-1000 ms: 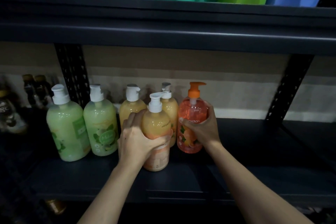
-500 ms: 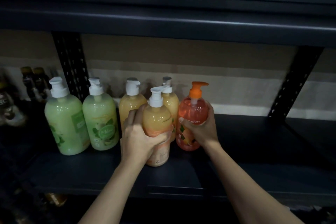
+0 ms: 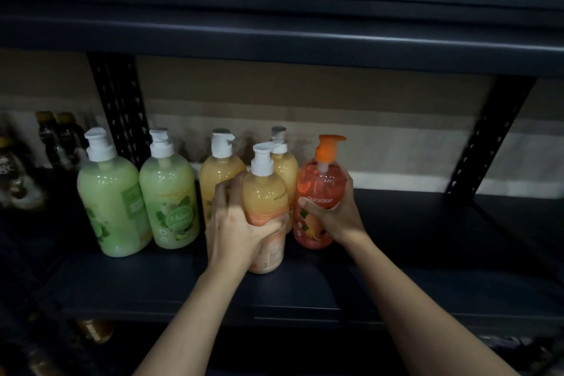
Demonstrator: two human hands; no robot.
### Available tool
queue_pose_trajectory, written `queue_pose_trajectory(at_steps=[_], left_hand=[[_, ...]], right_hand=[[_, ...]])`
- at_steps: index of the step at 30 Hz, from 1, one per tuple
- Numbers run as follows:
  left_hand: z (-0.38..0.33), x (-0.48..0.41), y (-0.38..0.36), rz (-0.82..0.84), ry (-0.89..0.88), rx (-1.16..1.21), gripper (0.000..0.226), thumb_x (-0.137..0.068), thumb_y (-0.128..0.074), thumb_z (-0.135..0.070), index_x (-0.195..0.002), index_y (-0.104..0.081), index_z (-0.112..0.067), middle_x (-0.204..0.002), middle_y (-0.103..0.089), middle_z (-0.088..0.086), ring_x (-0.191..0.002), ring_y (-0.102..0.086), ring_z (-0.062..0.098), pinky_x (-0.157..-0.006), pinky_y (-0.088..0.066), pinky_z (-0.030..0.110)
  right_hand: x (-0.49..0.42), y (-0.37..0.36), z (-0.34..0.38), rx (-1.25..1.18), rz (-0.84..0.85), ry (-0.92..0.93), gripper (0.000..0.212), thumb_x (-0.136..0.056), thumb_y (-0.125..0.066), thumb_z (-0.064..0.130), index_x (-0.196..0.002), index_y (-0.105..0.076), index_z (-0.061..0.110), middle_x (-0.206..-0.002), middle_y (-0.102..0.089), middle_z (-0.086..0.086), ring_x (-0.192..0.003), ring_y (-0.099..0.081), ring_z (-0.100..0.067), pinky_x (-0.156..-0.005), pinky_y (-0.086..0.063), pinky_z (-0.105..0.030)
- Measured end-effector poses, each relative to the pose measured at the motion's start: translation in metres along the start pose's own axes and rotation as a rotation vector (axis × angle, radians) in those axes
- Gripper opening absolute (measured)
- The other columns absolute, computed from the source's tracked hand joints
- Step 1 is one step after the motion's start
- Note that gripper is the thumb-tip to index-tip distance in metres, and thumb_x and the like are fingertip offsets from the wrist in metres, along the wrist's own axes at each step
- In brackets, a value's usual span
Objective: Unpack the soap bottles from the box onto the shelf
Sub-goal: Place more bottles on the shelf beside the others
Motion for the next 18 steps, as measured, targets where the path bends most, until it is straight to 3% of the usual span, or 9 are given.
queue_pose_trajectory(at_steps=[3, 6, 8, 10, 13, 18], left_hand=[[-0.002, -0.001, 0.002, 0.032, -0.002, -0.021, 0.107, -0.054, -0.084, -0.063, -0.143, -0.037, -0.03, -0.13, -0.038, -0.001, -0.11, -0.057, 0.03, -0.079, -0.054, 0.045], [-0.004, -0.002, 0.004, 0.076, 0.001, -0.063, 0.11, -0.056, -0.079, -0.07, -0.146, -0.03, -0.03, -0.132, -0.035, 0.002, -0.109, -0.058, 0.034, -0.077, -0.055, 0.049], [-0.007, -0.002, 0.005, 0.097, 0.012, -0.1, 0.115, -0.056, -0.074, -0.076, -0.148, -0.023, -0.03, -0.135, -0.032, 0.004, -0.113, -0.056, 0.036, -0.077, -0.055, 0.053], [-0.009, 0.001, 0.009, 0.097, 0.042, -0.132, 0.119, -0.057, -0.071, -0.079, -0.15, -0.017, -0.03, -0.142, -0.027, 0.005, -0.124, -0.048, 0.036, -0.082, -0.053, 0.055], [-0.021, 0.01, 0.023, 0.024, 0.065, -0.157, 0.115, -0.061, -0.069, -0.077, -0.151, -0.02, -0.025, -0.145, -0.027, 0.007, -0.132, -0.038, 0.031, -0.085, -0.05, 0.055], [-0.07, 0.03, 0.047, -0.228, -0.132, -0.161, 0.077, -0.079, -0.068, -0.059, -0.13, -0.047, -0.005, -0.12, -0.049, 0.014, -0.107, -0.056, 0.032, -0.063, -0.055, 0.046]], right_hand=[[0.001, 0.001, 0.004, 0.047, -0.012, 0.007, 0.104, -0.062, -0.092, 0.026, -0.141, -0.026, 0.04, -0.135, -0.052, 0.005, -0.121, -0.055, -0.013, -0.101, -0.048, -0.037], [0.005, 0.007, 0.011, 0.057, -0.037, -0.018, 0.131, -0.051, -0.096, 0.034, -0.153, -0.014, 0.034, -0.146, -0.042, 0.004, -0.131, -0.048, -0.014, -0.108, -0.044, -0.041], [0.013, 0.014, 0.017, 0.045, -0.063, -0.022, 0.135, -0.048, -0.096, 0.038, -0.153, -0.012, 0.038, -0.148, -0.038, 0.006, -0.132, -0.046, -0.013, -0.107, -0.045, -0.043], [0.024, 0.024, 0.024, 0.054, -0.099, 0.013, 0.128, -0.052, -0.095, 0.038, -0.153, -0.016, 0.036, -0.148, -0.031, 0.01, -0.135, -0.038, -0.01, -0.108, -0.044, -0.041], [0.044, 0.038, 0.04, 0.144, -0.114, 0.07, 0.113, -0.062, -0.091, 0.038, -0.153, -0.024, 0.033, -0.149, -0.031, 0.009, -0.136, -0.028, -0.004, -0.106, -0.035, -0.026], [0.068, 0.065, 0.062, 0.274, -0.145, 0.109, 0.096, -0.071, -0.083, 0.047, -0.15, -0.03, 0.035, -0.155, -0.032, 0.006, -0.143, -0.03, -0.011, -0.11, -0.033, -0.031]])
Point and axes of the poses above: each hand's wrist, its own x-axis away from the middle knuckle, its own y-axis out of the back of the hand, z = x × y, the point moved 10 cm from there along -x, towards the middle knuckle
